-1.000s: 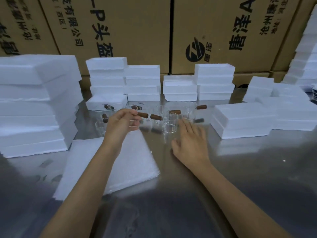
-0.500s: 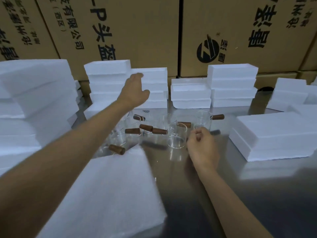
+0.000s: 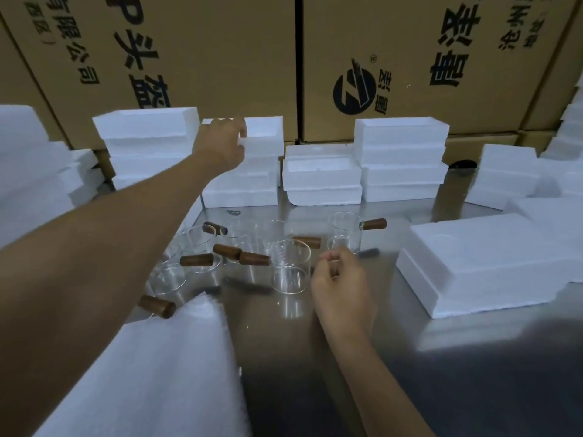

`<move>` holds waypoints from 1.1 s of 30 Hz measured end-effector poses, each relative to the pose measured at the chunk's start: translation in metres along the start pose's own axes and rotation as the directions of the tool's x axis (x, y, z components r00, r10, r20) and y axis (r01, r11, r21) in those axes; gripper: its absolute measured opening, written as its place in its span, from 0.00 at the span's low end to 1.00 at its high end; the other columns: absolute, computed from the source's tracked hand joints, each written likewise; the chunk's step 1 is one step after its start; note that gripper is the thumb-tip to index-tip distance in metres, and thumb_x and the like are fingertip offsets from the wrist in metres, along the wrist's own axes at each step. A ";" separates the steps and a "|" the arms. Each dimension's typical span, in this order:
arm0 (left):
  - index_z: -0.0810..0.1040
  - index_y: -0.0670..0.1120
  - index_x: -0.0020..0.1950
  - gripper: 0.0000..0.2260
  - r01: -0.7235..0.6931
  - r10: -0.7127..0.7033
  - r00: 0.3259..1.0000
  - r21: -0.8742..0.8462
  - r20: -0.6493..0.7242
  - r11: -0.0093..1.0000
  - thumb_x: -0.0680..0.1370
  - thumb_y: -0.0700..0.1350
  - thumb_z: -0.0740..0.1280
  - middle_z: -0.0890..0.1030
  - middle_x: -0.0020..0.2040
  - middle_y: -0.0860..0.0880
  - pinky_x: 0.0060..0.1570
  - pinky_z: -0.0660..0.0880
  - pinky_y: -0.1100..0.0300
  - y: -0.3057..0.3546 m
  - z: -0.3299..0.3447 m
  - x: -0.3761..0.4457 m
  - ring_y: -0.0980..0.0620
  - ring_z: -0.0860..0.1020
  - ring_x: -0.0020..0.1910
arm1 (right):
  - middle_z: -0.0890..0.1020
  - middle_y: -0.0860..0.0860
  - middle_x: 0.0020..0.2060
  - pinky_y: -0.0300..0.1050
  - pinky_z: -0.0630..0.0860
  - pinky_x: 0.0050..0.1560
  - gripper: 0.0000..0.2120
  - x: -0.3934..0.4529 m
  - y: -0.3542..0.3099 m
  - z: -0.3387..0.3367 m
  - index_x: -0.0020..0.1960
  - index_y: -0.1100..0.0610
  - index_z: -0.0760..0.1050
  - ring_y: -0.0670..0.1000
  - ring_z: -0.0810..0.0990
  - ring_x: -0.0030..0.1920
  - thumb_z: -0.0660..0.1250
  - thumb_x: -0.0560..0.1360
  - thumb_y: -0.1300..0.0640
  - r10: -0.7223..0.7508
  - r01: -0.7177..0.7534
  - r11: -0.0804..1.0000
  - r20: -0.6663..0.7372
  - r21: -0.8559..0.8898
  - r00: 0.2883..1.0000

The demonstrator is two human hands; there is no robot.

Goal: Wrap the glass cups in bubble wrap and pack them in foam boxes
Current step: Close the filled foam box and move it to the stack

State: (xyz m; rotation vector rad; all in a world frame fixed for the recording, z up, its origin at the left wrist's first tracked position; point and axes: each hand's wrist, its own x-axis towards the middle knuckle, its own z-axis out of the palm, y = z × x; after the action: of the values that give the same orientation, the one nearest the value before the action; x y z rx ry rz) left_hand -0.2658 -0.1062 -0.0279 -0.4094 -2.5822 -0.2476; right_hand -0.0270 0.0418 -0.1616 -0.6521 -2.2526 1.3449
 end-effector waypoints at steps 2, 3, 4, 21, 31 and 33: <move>0.75 0.43 0.59 0.09 -0.053 0.051 0.998 -0.061 -0.033 0.997 0.80 0.42 0.65 0.80 0.58 0.42 0.64 0.66 0.49 0.009 -0.011 -0.012 0.40 0.75 0.59 | 0.83 0.46 0.43 0.51 0.77 0.53 0.06 0.000 0.000 0.000 0.49 0.46 0.74 0.54 0.80 0.48 0.59 0.77 0.52 0.002 -0.002 1.000 -0.004 0.010 1.000; 0.75 0.43 0.59 0.09 -0.077 0.072 0.996 -0.103 -0.057 0.992 0.80 0.43 0.66 0.81 0.58 0.43 0.63 0.67 0.49 0.013 -0.018 -0.020 0.41 0.76 0.59 | 0.84 0.46 0.42 0.51 0.77 0.53 0.05 0.000 0.000 0.000 0.47 0.46 0.74 0.54 0.81 0.47 0.59 0.77 0.53 0.004 -0.004 0.999 -0.009 0.033 1.000; 0.75 0.43 0.59 0.09 -0.103 0.091 0.992 -0.146 -0.082 0.984 0.80 0.43 0.66 0.81 0.58 0.43 0.63 0.68 0.50 0.018 -0.028 -0.030 0.41 0.76 0.58 | 0.84 0.47 0.41 0.52 0.78 0.52 0.05 0.000 0.000 0.000 0.46 0.47 0.73 0.54 0.81 0.46 0.59 0.77 0.53 0.006 -0.005 0.998 -0.015 0.070 1.000; 0.74 0.49 0.64 0.12 -0.358 0.396 0.915 -0.300 0.075 0.884 0.81 0.44 0.61 0.79 0.57 0.51 0.58 0.66 0.51 0.098 -0.087 -0.299 0.47 0.76 0.56 | 0.81 0.57 0.48 0.49 0.71 0.49 0.21 -0.040 0.011 -0.072 0.57 0.64 0.78 0.58 0.77 0.52 0.57 0.81 0.48 0.157 -0.293 0.490 0.248 0.821 0.956; 0.79 0.48 0.63 0.12 -0.182 0.254 0.966 -0.568 0.050 0.803 0.80 0.42 0.64 0.80 0.61 0.51 0.66 0.68 0.54 0.096 -0.079 -0.326 0.50 0.75 0.63 | 0.76 0.42 0.54 0.44 0.69 0.59 0.08 -0.094 0.033 -0.089 0.54 0.48 0.75 0.47 0.73 0.59 0.66 0.76 0.57 -0.329 0.330 0.944 -0.156 -0.018 0.931; 0.80 0.45 0.60 0.13 -0.105 0.068 0.994 -0.553 -0.088 0.827 0.77 0.36 0.65 0.80 0.60 0.48 0.65 0.70 0.50 0.068 -0.086 -0.315 0.48 0.76 0.61 | 0.78 0.43 0.55 0.43 0.64 0.60 0.07 -0.098 0.033 -0.086 0.53 0.49 0.76 0.48 0.72 0.60 0.67 0.75 0.58 -0.453 0.431 0.888 -0.144 -0.159 0.880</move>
State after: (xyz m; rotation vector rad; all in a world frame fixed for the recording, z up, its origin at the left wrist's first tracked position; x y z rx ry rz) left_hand 0.0564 -0.1394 -0.1089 -0.7091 -2.3783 -0.9801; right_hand 0.1069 0.0560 -0.1662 -0.2513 -2.1746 0.8925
